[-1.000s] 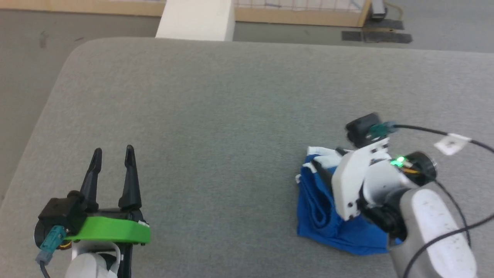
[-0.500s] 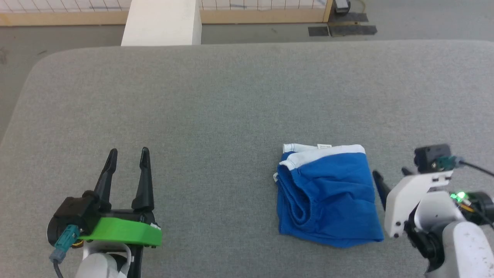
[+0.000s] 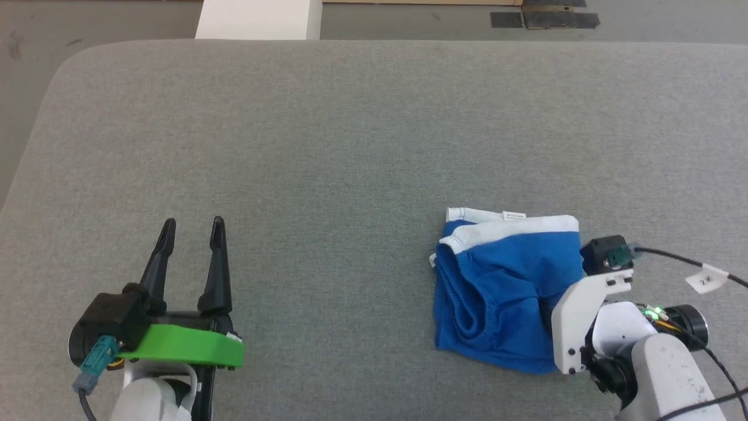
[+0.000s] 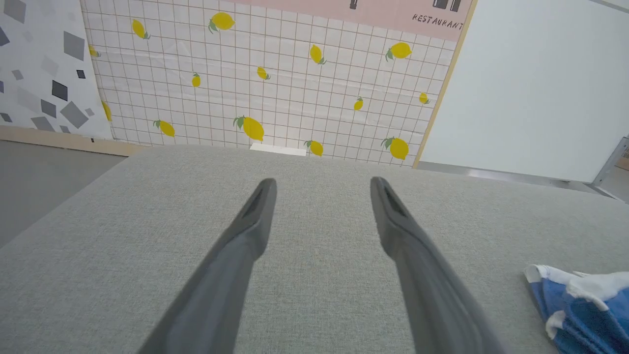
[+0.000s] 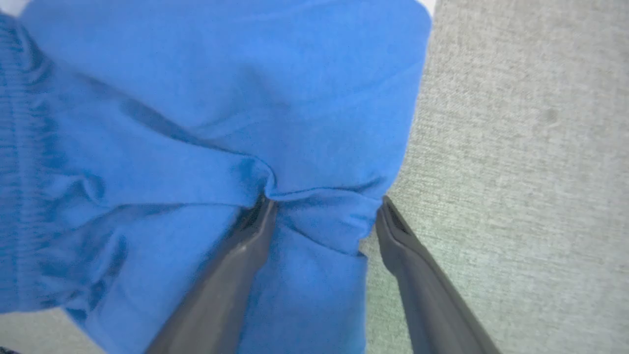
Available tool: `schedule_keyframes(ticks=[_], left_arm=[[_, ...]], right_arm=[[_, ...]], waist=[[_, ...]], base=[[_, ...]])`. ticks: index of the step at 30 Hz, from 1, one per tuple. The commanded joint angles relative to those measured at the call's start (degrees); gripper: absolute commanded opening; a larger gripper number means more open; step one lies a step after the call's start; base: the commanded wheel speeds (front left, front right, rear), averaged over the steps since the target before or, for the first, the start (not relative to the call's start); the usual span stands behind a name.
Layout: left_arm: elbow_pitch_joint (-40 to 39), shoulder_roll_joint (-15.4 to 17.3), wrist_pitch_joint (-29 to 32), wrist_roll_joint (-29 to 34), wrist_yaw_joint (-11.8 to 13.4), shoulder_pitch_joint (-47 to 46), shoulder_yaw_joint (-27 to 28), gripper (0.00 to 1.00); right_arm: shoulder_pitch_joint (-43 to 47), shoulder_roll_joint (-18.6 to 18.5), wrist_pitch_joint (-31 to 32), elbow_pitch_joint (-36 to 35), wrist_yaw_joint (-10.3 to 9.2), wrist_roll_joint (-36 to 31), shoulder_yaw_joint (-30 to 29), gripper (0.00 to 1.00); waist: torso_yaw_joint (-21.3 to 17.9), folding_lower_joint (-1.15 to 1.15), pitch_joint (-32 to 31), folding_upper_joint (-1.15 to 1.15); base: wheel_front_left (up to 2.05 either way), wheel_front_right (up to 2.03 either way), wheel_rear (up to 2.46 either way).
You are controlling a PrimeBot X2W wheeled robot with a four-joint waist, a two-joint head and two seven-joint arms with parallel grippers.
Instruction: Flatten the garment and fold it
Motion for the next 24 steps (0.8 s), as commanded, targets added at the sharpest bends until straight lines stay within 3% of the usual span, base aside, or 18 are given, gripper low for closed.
schedule_keyframes(ticks=[1, 3, 4, 5, 6, 11, 16, 24], left_arm=[[-0.1, 0.2, -0.2, 1.0, -0.4, -1.2, 0.0, 1.00], [-0.1, 0.2, -0.2, 1.0, -0.4, -1.3, 0.0, 1.00], [-0.1, 0.2, -0.2, 1.0, -0.4, -1.3, 0.0, 1.00], [-0.1, 0.2, -0.2, 1.0, -0.4, -1.3, 0.0, 1.00], [-0.1, 0.3, -0.2, 1.1, -0.4, -1.2, 0.1, 1.00], [-0.6, 0.5, -0.2, 1.2, -0.4, -1.1, 0.6, 1.00], [-0.9, 1.0, -0.2, 1.4, -0.4, -1.2, 0.2, 1.00], [-1.6, 2.5, -0.2, 1.7, -0.4, -3.4, -0.9, 1.00]], right_arm=[[-0.6, 0.2, 1.2, 1.5, -0.09, -0.7, 0.5, 1.00], [-1.0, 0.0, 2.2, 2.1, -0.09, -1.0, 0.8, 1.00], [-1.3, -0.2, 2.6, 2.3, -0.09, -1.0, 0.9, 0.89], [-1.5, -0.6, 3.4, 2.6, -0.09, -1.0, 1.2, 0.30], [-2.1, -1.8, 4.4, 2.4, -0.09, -1.0, 2.2, 0.00], [-4.6, -6.8, 6.3, 0.5, -0.09, 0.3, 7.3, 0.00], [-9.2, -15.0, 8.6, -0.9, -0.09, 3.1, 16.5, 0.00], [-17.9, -24.1, 8.2, 0.6, -0.09, 7.0, 24.3, 0.00]], waist=[[0.4, 0.00, 0.2, 0.00], [0.5, 0.00, 0.3, 0.00], [0.5, 0.00, 0.3, 0.00], [0.5, 0.00, 0.3, 0.00], [0.3, 0.00, 0.4, 0.00], [-2.5, 0.00, 0.6, 0.00], [-8.8, 0.00, 1.5, 0.00], [-18.0, 0.00, 5.4, 0.00]], base=[[0.00, 0.00, 0.00], [0.00, 0.00, 0.00], [0.00, 0.00, 0.00], [0.00, 0.00, 0.00], [0.00, 0.00, 0.00], [0.00, 0.00, 0.00], [0.00, 0.00, 0.00], [0.00, 0.00, 0.00]])
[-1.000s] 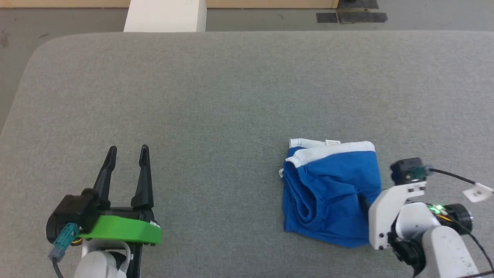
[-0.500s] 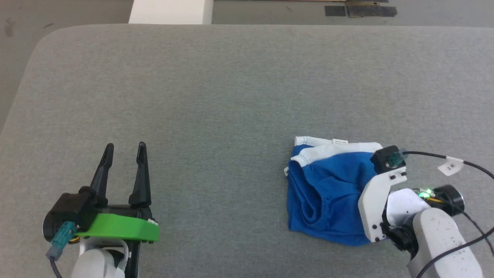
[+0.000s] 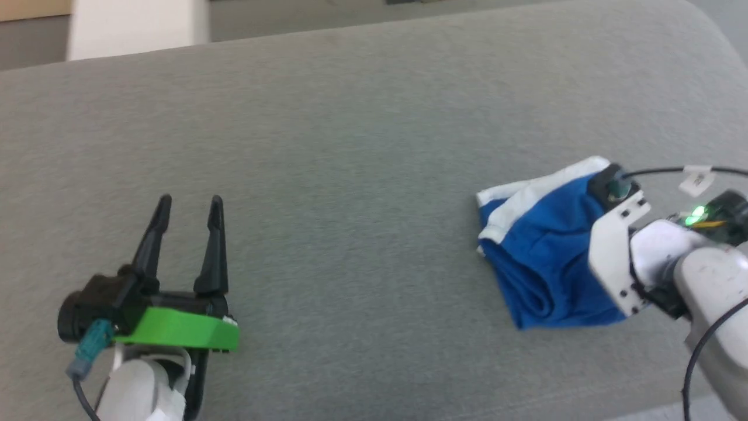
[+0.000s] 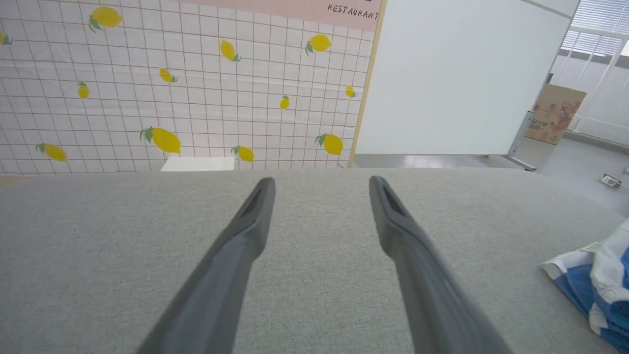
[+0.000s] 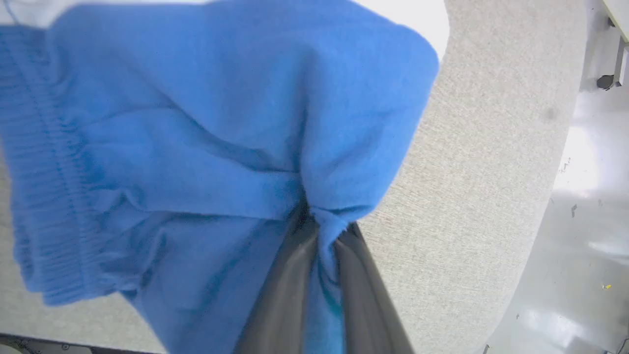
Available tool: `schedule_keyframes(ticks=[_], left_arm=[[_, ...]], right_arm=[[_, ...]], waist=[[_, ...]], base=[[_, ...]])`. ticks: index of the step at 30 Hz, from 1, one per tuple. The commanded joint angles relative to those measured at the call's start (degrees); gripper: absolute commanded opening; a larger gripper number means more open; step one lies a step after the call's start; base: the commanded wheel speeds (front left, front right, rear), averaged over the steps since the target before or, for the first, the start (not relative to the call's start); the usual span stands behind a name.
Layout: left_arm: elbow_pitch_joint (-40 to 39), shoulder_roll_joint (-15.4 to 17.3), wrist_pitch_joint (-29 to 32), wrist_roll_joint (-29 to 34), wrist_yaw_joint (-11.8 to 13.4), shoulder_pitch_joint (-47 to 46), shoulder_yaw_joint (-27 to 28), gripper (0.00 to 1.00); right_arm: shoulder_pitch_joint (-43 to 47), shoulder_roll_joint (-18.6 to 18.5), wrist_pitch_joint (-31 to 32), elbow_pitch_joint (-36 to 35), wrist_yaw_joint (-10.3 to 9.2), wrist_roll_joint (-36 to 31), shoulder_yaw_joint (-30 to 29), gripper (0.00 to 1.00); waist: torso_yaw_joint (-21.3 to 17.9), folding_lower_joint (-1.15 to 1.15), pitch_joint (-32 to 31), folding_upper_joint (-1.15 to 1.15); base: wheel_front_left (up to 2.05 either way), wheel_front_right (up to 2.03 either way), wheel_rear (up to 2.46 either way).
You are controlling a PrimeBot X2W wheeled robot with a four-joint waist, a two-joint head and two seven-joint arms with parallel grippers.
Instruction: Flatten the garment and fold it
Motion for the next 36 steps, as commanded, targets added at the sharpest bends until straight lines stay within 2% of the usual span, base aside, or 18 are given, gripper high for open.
schedule_keyframes(ticks=[1, 6, 13, 21, 31, 32, 33, 36], left_arm=[[-0.5, 1.1, -0.2, 0.4, -0.4, -1.5, 0.2, 1.00], [-2.3, 3.1, -0.2, 0.6, -0.1, -2.6, 1.6, 1.00], [-6.8, 6.0, 1.9, 0.5, 0.7, -3.5, 3.9, 1.00], [-10.6, 7.9, 4.3, 0.0, 1.1, -3.8, 5.2, 1.00], [-11.3, 8.4, 4.0, -0.6, 1.7, -3.8, 5.8, 1.00], [-11.3, 8.4, 3.9, -0.7, 1.7, -3.8, 5.9, 1.00], [-11.2, 8.5, 3.8, -0.7, 1.7, -3.8, 5.9, 1.00], [-10.9, 8.6, 3.6, -0.8, 1.8, -3.7, 5.9, 1.00]], right_arm=[[-2.0, -0.9, -0.8, 0.7, -0.12, 0.3, 0.6, 0.00], [-6.3, -3.3, -3.6, 3.9, -0.12, 0.0, 1.1, 0.00], [-11.3, -4.2, -9.2, 10.2, -0.12, -2.1, -3.6, 0.00], [-14.5, -5.8, -14.5, 15.4, -0.12, -6.2, -12.0, 0.00], [-15.3, -8.1, -16.8, 17.9, -0.12, -11.4, -23.0, 0.00], [-15.2, -8.2, -17.2, 17.7, -0.12, -11.9, -23.7, 0.35], [-15.1, -8.2, -17.6, 17.6, -0.12, -12.5, -24.6, 1.00], [-14.9, -8.0, -17.8, 17.5, -0.12, -13.8, -26.9, 1.00]], waist=[[-6.6, 0.00, 4.1, 0.00], [-10.1, 0.00, 7.9, 0.00], [-11.7, 0.00, 13.5, 0.00], [-9.3, 0.00, 18.5, 0.00], [-5.7, 0.00, 21.0, 0.00], [-5.6, 0.00, 21.0, 0.00], [-5.4, 0.00, 21.0, 0.00], [-5.2, 0.00, 20.6, 0.00]], base=[[0.00, 0.00, 0.00], [0.00, 0.00, 0.00], [0.00, 0.00, 0.00], [0.00, 0.00, 0.00], [0.00, 0.00, 0.00], [0.00, 0.00, 0.00], [0.00, 0.00, 0.00], [0.00, 0.00, 0.00]])
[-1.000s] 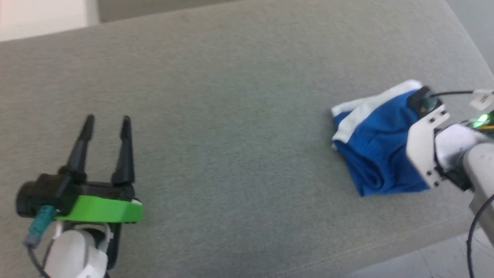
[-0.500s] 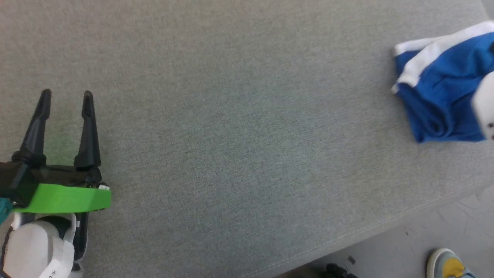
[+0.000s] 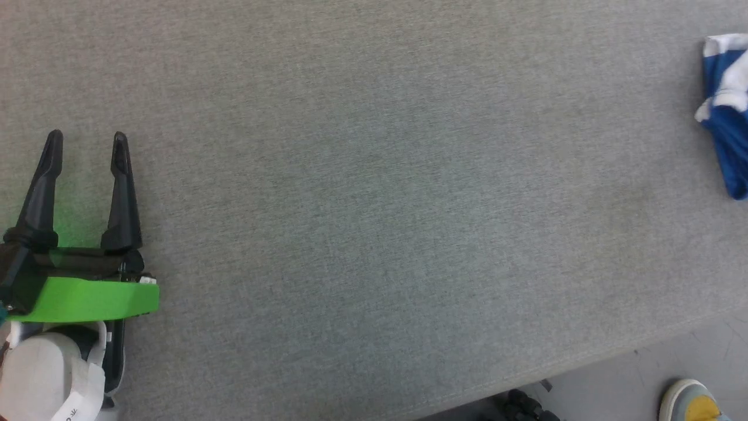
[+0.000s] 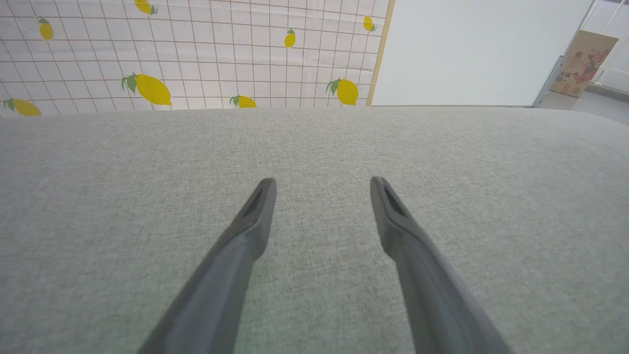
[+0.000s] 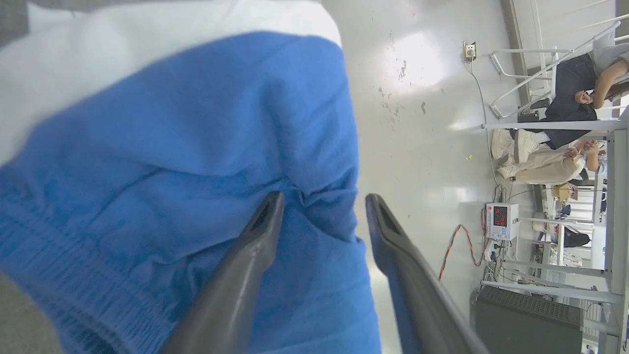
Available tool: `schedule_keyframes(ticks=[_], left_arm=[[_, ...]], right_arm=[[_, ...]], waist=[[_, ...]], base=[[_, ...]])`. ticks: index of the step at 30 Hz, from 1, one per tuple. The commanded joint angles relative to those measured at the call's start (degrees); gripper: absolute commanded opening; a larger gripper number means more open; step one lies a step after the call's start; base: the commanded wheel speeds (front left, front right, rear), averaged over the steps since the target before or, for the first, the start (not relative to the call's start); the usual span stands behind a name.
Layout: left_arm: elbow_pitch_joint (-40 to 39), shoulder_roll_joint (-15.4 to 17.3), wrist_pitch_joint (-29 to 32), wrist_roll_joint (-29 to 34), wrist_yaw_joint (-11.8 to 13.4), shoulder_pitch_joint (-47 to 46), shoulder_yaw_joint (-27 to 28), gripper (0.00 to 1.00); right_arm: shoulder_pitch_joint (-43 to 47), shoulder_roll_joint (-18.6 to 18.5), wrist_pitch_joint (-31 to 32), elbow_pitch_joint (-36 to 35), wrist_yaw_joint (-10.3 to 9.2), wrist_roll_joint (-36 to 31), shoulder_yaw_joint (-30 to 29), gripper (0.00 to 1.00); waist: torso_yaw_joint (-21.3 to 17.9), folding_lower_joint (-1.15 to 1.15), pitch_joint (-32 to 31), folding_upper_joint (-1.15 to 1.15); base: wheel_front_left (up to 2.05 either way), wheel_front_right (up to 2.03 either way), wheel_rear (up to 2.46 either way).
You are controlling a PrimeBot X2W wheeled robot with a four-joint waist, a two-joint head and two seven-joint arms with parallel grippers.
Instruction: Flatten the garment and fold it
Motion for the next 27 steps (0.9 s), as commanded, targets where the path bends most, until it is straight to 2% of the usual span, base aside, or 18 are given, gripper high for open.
schedule_keyframes(ticks=[1, 6, 11, 20, 25, 26, 27], left_arm=[[0.3, 0.4, -0.6, -0.7, 0.3, -0.5, 0.2, 1.00], [1.3, 0.0, -1.2, -0.9, 0.6, 0.0, 0.1, 1.00], [3.1, -1.1, -2.2, -1.3, 0.9, 0.4, -0.3, 1.00], [6.3, -3.5, -3.6, -2.1, 2.3, 3.1, 0.4, 1.00], [7.5, -5.6, -3.9, -3.1, 3.5, 4.6, 1.5, 1.00], [8.1, -6.4, -4.1, -3.3, 3.9, 5.3, 1.9, 1.00], [8.2, -6.7, -4.1, -3.3, 4.1, 5.6, 2.0, 1.00]], right_arm=[[-0.2, 0.2, -0.3, -0.2, -0.12, -0.8, -0.9, 1.00], [0.0, 0.4, -0.3, -1.0, -0.12, -1.8, -2.9, 1.00], [-1.0, 0.4, -2.4, -2.3, -0.12, -0.2, -6.5, 1.00], [-4.9, 3.3, -13.9, -11.1, -0.12, 5.3, -4.7, 1.00], [-5.8, 8.8, -20.4, -15.5, -0.12, 9.3, -3.6, 1.00], [-4.6, 14.4, -23.3, -18.2, -0.12, 12.9, -4.3, 1.00], [-3.8, 15.8, -23.9, -19.1, -0.12, 13.5, -3.9, 1.00]], waist=[[0.2, -0.01, -0.5, 0.00], [0.1, -0.01, -3.2, 0.00], [0.8, -0.01, -7.5, 0.00], [2.2, -0.01, -17.0, 0.00], [3.7, -0.01, -21.8, 0.00], [5.1, -0.01, -24.5, 0.00], [5.4, -0.01, -25.1, 0.00]], base=[[0.00, 0.00, 0.00], [0.00, 0.00, 0.00], [0.00, 0.00, 0.00], [0.00, 0.00, 0.00], [0.00, 0.00, 0.00], [0.00, 0.00, 0.00], [0.00, 0.00, 0.00]])
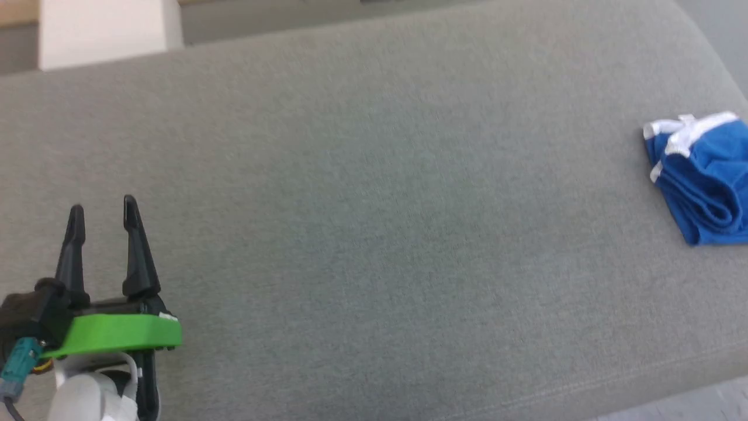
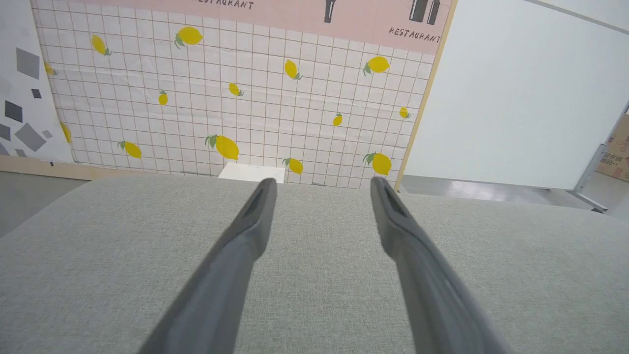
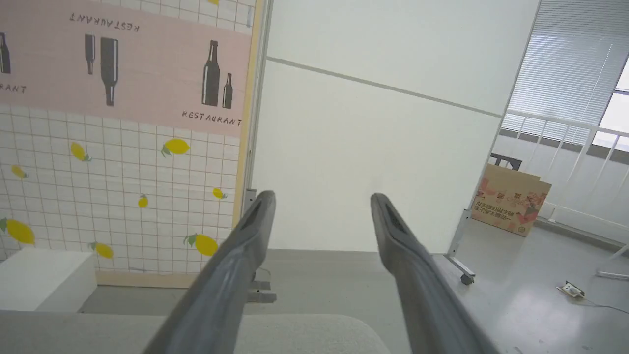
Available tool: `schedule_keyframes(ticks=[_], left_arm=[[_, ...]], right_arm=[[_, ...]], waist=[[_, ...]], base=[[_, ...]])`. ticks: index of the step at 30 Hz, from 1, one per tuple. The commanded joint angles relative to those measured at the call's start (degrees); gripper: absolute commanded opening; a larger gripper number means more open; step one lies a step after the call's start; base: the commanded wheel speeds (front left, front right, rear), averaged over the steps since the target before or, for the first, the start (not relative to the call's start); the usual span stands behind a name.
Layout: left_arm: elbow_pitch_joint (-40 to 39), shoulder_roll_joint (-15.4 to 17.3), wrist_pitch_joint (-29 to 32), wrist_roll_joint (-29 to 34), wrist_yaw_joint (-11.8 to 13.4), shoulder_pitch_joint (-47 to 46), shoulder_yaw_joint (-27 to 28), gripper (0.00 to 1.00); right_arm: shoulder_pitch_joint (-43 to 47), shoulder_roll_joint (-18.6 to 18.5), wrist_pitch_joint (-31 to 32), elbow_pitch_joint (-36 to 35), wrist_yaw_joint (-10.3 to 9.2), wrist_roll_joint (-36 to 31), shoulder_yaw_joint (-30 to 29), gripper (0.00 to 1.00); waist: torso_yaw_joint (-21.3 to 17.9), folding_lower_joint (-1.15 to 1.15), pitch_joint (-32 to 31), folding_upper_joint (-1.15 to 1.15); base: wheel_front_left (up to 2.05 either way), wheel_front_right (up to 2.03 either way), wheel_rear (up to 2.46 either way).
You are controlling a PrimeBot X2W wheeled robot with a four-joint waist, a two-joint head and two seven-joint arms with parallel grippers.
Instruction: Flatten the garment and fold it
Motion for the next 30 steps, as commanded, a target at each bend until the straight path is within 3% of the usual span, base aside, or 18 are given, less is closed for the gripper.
schedule_keyframes(ticks=[1, 7, 11, 20, 30], left_arm=[[0.2, -0.4, -0.4, -0.4, 0.4, 0.9, 0.3, 1.00], [1.4, -1.7, -0.5, -0.5, 0.7, 1.0, 0.0, 1.00], [2.5, -2.5, -0.5, -0.4, 0.9, 0.8, -0.8, 1.00], [7.0, -3.9, 0.2, -0.7, 1.3, -0.4, -3.7, 1.00], [13.0, -4.5, -0.3, 2.7, -0.2, -1.0, -9.2, 1.00]], right_arm=[[1.8, 2.0, -1.0, -1.4, -0.09, 1.1, 0.4, 1.00], [10.7, 11.7, -7.1, -8.9, -0.09, 1.4, 2.3, 1.00], [17.7, 15.6, -10.9, -11.3, -0.09, 1.5, 3.2, 1.00], [30.4, 16.8, -18.8, -8.0, -0.09, 5.9, 5.0, 1.00], [39.8, 16.8, -19.9, -6.6, -0.09, 5.2, 7.0, 1.00]], waist=[[3.0, 0.00, -5.0, 0.00], [6.1, 0.00, -8.4, 0.00], [7.8, 0.00, -9.8, 0.00], [10.7, 0.00, -11.4, 0.00], [11.0, 0.00, -11.7, 0.00]], base=[[0.00, 0.00, 0.00], [0.00, 0.00, 0.00], [0.00, 0.00, 0.00], [0.00, 0.00, 0.00], [0.00, 0.00, 0.00]])
